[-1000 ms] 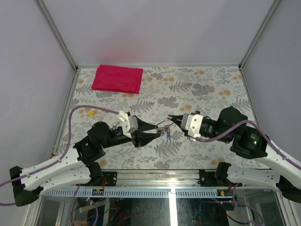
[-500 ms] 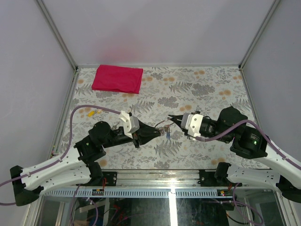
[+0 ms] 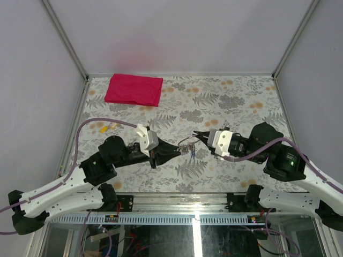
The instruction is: Put the keys on the keyring
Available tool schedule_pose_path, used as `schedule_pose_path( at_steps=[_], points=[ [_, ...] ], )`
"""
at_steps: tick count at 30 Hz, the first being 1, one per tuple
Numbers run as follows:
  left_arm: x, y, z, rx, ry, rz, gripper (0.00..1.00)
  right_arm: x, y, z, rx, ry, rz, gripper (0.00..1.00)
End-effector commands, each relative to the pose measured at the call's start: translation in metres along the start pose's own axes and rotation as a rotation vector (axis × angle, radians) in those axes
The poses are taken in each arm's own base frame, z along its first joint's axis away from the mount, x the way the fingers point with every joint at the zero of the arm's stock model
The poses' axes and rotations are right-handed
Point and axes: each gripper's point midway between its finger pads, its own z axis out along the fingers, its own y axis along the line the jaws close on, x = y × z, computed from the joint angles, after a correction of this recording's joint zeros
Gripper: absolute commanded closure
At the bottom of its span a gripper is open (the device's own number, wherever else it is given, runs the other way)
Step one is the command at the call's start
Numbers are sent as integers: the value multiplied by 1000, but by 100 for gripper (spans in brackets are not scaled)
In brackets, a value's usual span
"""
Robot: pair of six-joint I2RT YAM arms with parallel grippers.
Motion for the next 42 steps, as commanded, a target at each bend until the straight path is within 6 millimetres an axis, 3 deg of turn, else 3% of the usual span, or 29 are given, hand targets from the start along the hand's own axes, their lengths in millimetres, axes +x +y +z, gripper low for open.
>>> schedule_pose_path(
  at_steps=[1,14,18,22,28,36,42],
  points=[
    [-5,-6,-4,25,16,-2,79,-17,-16,-6,69,-58,-15,98],
    [0,-5,7,33,25,-19,74,-22,-13,-1,56,-85,-4,98],
    [-4,-5,5,31,3,-17,73,-24,-13,0,48,-87,-2,98],
    [-9,-8,3,42,-23,-17,65,-24,-12,2,42,-90,7,98],
    [-9,-7,5,39,-31,-21,65,-25,-12,4,38,-91,13,98],
    [-8,-5,5,28,-29,-16,81,-24,-12,3,39,-88,13,98],
    [-8,-4,3,18,-25,-16,86,-23,-13,2,44,-84,12,98]
  ],
)
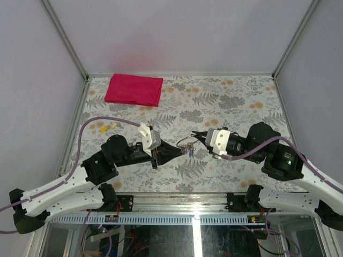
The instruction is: Put the keys on the keyring
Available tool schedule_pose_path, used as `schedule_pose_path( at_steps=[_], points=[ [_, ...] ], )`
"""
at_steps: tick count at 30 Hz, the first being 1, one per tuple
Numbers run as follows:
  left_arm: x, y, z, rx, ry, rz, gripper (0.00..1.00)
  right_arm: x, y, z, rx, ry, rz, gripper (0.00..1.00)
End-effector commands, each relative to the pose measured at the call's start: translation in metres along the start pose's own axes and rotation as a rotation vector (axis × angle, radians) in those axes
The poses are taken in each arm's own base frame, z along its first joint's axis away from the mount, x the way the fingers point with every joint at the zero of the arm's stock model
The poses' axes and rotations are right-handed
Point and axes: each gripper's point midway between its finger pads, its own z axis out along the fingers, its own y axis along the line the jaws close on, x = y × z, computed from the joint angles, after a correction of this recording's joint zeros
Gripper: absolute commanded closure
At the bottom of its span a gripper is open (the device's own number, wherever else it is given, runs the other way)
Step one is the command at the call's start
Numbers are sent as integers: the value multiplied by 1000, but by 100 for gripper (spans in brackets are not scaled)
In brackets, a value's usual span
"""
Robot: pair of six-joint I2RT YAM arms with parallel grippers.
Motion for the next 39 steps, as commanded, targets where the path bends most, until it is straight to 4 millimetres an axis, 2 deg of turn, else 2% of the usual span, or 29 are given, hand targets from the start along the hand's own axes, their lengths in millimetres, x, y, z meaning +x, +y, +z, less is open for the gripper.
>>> schedule_pose_path(
  at_steps=[1,2,4,7,11,14,21,31,39],
  points=[
    [-15,0,-1,-9,-55,16,86,-28,-15,-4,51,-96,-2,98],
    [-15,1,-1,-13,-53,16,84,-28,-15,-4,51,-95,-2,98],
    [-16,2,-3,-22,-59,16,73,-28,-15,-4,50,-97,-1,98],
    [-17,2,-3,-24,-67,14,63,-29,-14,-4,49,-99,1,98],
    [-18,2,-1,-22,-74,10,56,-30,-14,-4,47,-105,2,98],
    [-17,3,1,-21,-77,6,56,-31,-14,-3,46,-108,4,98],
    [-16,4,4,-27,-80,5,61,-32,-14,-2,46,-113,8,97],
    [-16,5,2,-32,-82,5,81,-32,-14,-2,45,-113,10,97],
    [-16,7,-2,-52,-75,8,84,-31,-15,-4,52,-108,9,97]
  ],
)
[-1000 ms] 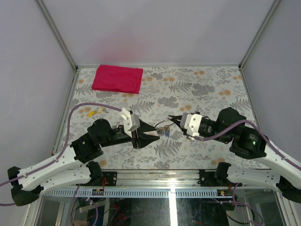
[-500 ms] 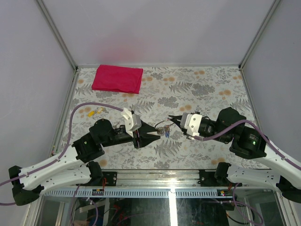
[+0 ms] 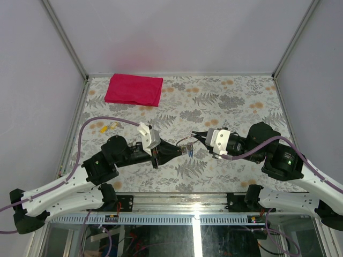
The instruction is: Put the keys on the keyring
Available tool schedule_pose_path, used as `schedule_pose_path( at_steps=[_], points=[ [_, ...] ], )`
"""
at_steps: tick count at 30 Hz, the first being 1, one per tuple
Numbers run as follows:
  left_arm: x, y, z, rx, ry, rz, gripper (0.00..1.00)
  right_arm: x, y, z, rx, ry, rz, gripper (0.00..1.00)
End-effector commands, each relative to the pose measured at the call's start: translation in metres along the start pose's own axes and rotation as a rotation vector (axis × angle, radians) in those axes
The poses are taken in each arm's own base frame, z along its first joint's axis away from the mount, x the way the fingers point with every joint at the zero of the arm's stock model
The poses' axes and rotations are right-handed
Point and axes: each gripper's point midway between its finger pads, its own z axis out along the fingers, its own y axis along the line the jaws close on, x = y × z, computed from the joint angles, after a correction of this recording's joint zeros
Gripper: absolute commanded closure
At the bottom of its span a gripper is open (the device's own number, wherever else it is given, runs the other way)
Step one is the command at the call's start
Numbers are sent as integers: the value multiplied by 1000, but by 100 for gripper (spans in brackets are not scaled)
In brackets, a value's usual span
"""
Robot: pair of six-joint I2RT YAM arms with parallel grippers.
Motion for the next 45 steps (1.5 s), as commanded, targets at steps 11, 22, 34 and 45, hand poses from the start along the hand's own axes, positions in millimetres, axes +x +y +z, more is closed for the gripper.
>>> schedule_pose_path(
  at_steps=[11,22,34,45],
  points=[
    [-14,3,-9,-33,-17,30,85,-20,-15,-7,66,-68,-10,97],
    [-19,0,-4,-15,-47,20,58,-24,-15,-5,57,-84,-7,97],
    [-24,-4,6,24,-76,11,56,-26,-14,-5,51,-95,3,97],
    [-25,-5,5,24,-83,9,82,-24,-13,-5,52,-88,1,97]
  ],
)
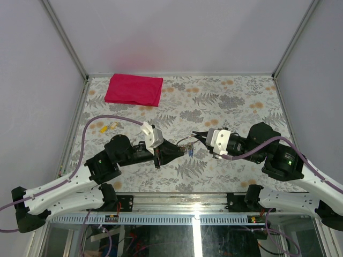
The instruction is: Put the keys on the keyring
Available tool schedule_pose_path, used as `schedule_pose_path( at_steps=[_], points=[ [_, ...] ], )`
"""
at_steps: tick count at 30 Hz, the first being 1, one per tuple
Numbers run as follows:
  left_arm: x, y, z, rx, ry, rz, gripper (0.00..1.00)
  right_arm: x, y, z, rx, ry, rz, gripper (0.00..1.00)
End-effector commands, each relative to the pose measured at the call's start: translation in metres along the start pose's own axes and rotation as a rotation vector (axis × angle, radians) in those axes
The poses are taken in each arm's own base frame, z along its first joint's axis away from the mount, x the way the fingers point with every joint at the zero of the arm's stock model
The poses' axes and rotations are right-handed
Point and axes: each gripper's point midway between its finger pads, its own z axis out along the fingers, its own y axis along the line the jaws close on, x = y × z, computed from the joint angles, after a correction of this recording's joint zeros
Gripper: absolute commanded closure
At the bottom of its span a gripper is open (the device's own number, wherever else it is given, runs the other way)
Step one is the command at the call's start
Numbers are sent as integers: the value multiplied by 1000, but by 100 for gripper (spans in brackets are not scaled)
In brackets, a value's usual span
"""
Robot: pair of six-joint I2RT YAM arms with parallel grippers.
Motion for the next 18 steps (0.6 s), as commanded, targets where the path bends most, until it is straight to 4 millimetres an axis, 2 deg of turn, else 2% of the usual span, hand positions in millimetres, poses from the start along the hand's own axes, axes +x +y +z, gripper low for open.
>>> schedule_pose_path(
  at_steps=[1,8,18],
  points=[
    [-29,-5,-2,15,-95,26,83,-25,-13,-4,46,-93,0,97],
    [-27,-5,-5,7,-78,23,84,-20,-14,-7,58,-75,-10,97],
    [-14,-8,-8,20,5,11,82,-9,-9,-7,46,-33,-19,97]
  ],
)
